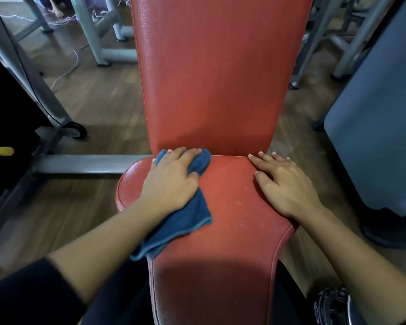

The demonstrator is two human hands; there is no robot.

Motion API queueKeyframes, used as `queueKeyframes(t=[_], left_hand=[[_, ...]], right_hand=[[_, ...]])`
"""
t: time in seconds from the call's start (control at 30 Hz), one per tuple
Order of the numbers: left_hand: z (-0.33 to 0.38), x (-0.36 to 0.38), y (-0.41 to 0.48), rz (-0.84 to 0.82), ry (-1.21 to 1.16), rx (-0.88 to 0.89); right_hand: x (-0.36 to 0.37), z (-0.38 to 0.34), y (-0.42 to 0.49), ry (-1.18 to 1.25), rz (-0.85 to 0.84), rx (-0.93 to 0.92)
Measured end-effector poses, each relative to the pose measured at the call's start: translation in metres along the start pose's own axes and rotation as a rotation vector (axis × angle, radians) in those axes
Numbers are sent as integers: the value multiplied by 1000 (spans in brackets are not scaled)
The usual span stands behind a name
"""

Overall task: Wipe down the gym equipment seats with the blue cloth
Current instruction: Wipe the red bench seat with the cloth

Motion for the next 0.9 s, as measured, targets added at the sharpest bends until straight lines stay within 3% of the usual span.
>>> queueKeyframes(t=[0.1, 0.2, 0.3, 0.37, 0.47, 0.53, 0.6, 0.73, 0.8, 0.9], left_hand=[[26, 15, 20, 21, 18, -58], [47, 29, 18, -78, -82, -80], [45, 21, 12, -219, -319, -99], [31, 4, 9, -200, -478, -85], [-15, -20, 0, -54, -213, -124], [-37, -20, -10, -81, -65, -152], [-45, -12, -17, -113, 52, -143], [-46, -8, -21, -78, 154, -131], [-47, -8, -21, -90, 158, -132], [-47, -7, -21, -101, 156, -135]], right_hand=[[1, 1, 1, 6, 5, 1], [0, 2, 2, 20, 3, 8], [1, 3, 1, 16, -1, 6], [2, 4, 2, 22, -17, 9], [-2, 3, 3, 107, -43, 72], [-8, -9, 4, 240, -7, 148], [-10, -42, 4, 287, 54, 84], [17, -117, -3, 113, -44, -137], [29, -125, -6, -49, -62, -142], [25, -114, -13, -54, -61, -117]])
Point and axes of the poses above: each hand's wrist, its own y-axis towards the middle knuckle, its own x-axis out of the palm, z = x × y, the point moved 5 cm from there along y, towards the middle knuckle, and after that the axes turned 6 degrees about x, right-handed, at the moved point
